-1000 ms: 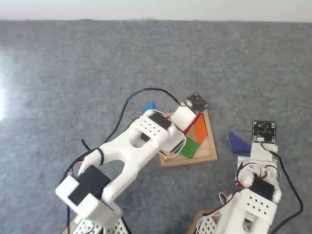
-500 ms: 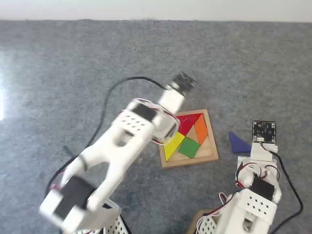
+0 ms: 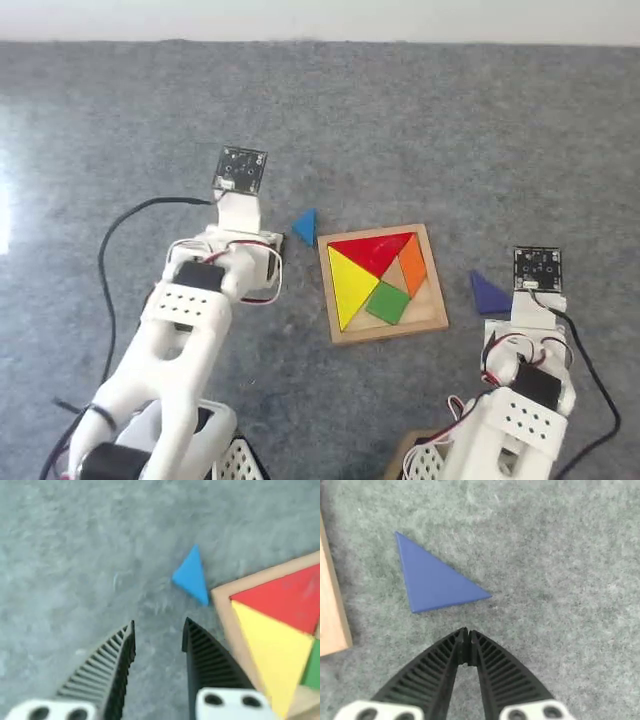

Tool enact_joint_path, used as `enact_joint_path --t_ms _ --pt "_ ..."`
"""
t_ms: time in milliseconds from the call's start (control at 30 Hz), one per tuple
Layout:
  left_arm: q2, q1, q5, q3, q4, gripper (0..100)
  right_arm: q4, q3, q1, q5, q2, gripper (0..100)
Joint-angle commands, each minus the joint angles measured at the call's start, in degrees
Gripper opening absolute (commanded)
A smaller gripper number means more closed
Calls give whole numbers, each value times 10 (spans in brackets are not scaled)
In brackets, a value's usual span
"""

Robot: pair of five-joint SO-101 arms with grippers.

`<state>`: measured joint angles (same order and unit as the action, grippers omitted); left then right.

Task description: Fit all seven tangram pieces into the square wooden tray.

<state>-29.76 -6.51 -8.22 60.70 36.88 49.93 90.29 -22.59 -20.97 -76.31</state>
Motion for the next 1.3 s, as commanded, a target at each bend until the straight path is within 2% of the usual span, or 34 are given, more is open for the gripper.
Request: enact_joint_path --t_ms 0,567,667,833,933,1067,1267 --pt "-22 -29 -14 -1 -21 155 -9 -14 7 -5 -7 9" --pt "-22 -24 -13 4 -23 155 -8 -14 12 -7 -3 9" --pt "-22 -25 -13 5 -23 155 -4 -25 7 -51 -1 9" --pt "-22 -49 -13 23 -44 154 82 -158 -43 -59 -1 9" --pt "-23 -65 -13 30 -49 154 146 -252 -47 -82 9 9" --pt "-23 -63 -13 31 -49 154 198 -347 -46 -88 104 9" --pt "-25 -43 -12 28 -51 154 205 -452 -22 -88 356 9"
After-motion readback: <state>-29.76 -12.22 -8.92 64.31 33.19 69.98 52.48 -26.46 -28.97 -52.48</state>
